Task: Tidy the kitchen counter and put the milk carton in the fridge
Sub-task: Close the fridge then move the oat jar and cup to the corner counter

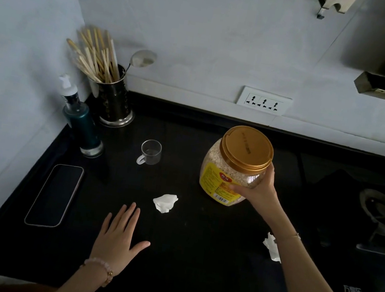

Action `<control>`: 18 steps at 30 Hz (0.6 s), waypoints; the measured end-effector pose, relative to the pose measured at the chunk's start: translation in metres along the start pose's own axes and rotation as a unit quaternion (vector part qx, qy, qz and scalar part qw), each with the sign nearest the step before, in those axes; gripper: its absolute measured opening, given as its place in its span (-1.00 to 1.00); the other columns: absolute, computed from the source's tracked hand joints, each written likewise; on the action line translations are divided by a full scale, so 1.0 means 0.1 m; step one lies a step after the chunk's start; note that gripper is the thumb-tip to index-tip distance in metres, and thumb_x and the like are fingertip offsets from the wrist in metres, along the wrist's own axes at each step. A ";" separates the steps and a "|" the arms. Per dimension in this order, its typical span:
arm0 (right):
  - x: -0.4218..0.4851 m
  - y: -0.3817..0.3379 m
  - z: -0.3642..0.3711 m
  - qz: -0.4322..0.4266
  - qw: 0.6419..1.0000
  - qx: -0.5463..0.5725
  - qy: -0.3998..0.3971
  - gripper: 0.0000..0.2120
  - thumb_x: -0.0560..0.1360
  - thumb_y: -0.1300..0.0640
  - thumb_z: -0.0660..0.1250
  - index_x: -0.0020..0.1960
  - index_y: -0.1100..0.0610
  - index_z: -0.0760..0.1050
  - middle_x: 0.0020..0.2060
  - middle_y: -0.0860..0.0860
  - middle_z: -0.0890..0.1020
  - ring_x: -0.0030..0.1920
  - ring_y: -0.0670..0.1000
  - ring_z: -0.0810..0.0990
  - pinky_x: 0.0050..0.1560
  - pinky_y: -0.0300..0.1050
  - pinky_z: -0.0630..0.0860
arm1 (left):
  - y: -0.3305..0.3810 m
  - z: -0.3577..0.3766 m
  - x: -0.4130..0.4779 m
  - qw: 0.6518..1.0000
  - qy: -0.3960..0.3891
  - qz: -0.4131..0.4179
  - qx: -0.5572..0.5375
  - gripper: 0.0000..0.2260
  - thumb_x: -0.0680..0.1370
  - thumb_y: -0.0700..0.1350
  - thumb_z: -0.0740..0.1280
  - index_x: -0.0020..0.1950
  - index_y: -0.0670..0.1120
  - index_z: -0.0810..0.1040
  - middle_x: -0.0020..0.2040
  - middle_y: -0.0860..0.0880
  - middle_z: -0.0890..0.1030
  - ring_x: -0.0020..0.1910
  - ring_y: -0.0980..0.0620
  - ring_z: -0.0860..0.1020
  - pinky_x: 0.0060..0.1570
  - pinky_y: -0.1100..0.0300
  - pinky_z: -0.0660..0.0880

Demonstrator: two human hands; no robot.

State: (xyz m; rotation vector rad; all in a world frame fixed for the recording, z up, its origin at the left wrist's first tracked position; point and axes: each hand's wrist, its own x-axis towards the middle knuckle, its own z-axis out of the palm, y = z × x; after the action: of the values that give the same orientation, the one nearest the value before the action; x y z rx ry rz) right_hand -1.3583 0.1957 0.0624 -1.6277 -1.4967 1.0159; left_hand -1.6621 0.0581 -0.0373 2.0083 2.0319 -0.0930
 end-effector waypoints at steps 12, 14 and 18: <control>-0.02 -0.16 0.21 -0.013 0.995 0.021 0.101 0.05 0.09 -0.03 0.64 0.44 -0.10 0.14 0.35 -0.01 0.31 0.37 0.00 0.33 0.30 0.12 0.43 | -0.01 -0.04 -0.02 0.999 -0.030 -0.014 -0.016 -0.10 0.39 0.43 -0.35 0.39 -0.12 0.33 0.43 -0.07 0.36 0.39 -0.08 0.36 0.30 -0.07 0.31; -0.06 -0.24 0.23 0.013 0.990 0.037 0.134 0.06 0.06 -0.09 0.64 0.43 -0.10 0.16 0.33 -0.01 0.32 0.34 0.01 0.36 0.26 0.15 0.47 | 0.00 -0.08 -0.03 0.999 -0.023 -0.005 -0.026 -0.08 0.35 0.46 -0.35 0.45 -0.10 0.23 0.49 -0.05 0.23 0.46 -0.06 0.23 0.39 -0.07 0.21; -0.34 -0.33 0.14 0.034 0.984 0.069 0.163 0.11 -0.09 -0.31 0.59 0.37 -0.18 0.20 0.31 -0.01 0.40 0.30 0.03 0.45 0.19 0.20 0.52 | 0.00 -0.09 -0.03 1.000 -0.021 0.010 -0.021 0.02 0.21 0.49 -0.44 0.51 -0.07 -0.04 0.55 -0.01 -0.03 0.53 -0.01 -0.03 0.47 0.00 -0.05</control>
State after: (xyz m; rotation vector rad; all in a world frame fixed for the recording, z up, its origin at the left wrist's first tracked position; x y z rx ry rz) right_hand -1.3863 0.1647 0.0884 -1.6630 -1.1356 0.8214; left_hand -1.6632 0.0577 -0.0276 1.9846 1.9708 -0.0858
